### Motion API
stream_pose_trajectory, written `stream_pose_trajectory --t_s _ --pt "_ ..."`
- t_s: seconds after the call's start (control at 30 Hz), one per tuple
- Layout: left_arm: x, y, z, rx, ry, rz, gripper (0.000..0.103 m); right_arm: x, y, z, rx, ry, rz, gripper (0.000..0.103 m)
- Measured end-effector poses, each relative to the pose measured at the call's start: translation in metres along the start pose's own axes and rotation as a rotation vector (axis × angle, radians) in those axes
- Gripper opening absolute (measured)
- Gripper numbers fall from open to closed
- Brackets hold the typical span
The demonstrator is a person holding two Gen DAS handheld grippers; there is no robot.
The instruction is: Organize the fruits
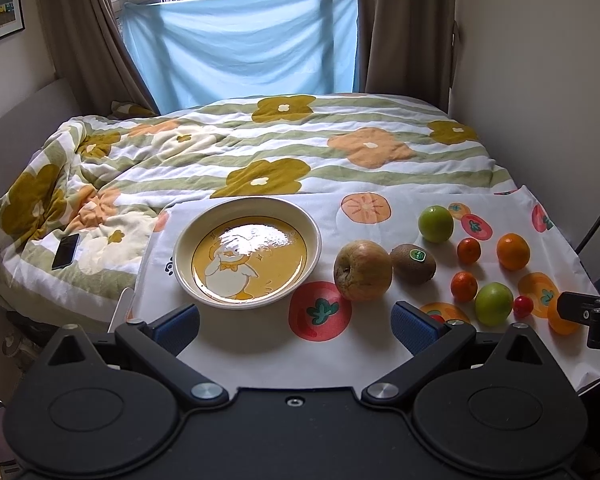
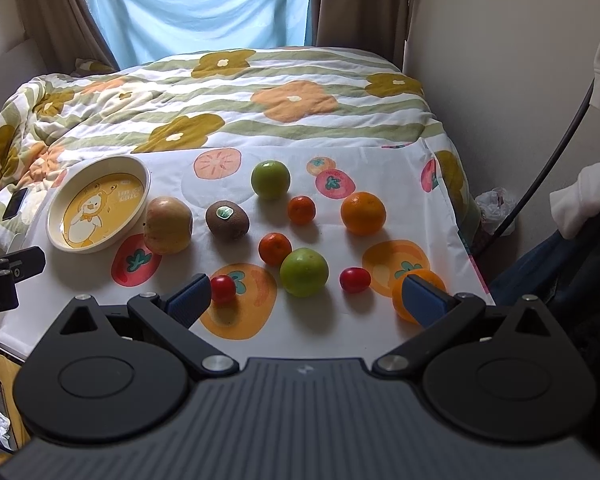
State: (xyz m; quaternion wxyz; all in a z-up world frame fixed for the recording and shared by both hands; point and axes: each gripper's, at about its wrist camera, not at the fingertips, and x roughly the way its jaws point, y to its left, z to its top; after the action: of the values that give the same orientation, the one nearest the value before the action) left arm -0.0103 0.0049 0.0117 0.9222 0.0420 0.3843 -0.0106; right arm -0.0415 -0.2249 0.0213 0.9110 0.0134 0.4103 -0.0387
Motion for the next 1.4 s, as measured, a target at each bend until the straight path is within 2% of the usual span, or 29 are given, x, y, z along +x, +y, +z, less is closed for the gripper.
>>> stream_pose_trajectory --t_s 1.4 --pt "-0.005 -0.0011 -0.0002 0.011 -0.028 -0.027 0.103 0.0007 0.0003 -0.0004 -0.01 -0.004 0.006 0.103"
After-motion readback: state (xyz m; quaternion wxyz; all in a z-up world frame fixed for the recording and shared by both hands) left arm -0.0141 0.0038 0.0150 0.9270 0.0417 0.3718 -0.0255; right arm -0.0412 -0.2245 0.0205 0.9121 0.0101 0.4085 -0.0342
